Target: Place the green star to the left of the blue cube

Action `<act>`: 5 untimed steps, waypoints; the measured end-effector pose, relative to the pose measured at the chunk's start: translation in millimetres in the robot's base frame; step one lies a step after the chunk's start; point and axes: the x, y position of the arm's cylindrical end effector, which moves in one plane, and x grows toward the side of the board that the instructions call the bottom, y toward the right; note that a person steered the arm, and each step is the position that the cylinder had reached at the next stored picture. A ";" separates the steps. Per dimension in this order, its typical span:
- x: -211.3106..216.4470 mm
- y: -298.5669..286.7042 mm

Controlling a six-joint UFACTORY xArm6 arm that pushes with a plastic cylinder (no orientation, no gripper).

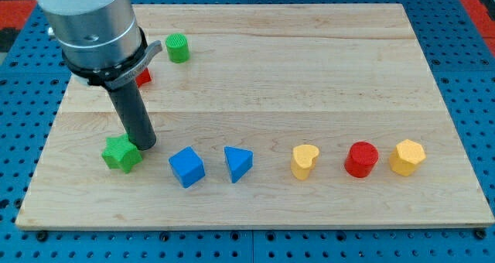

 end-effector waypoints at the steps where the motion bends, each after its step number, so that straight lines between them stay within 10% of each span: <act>1: -33.4 -0.8; 5: -22.2 -13.7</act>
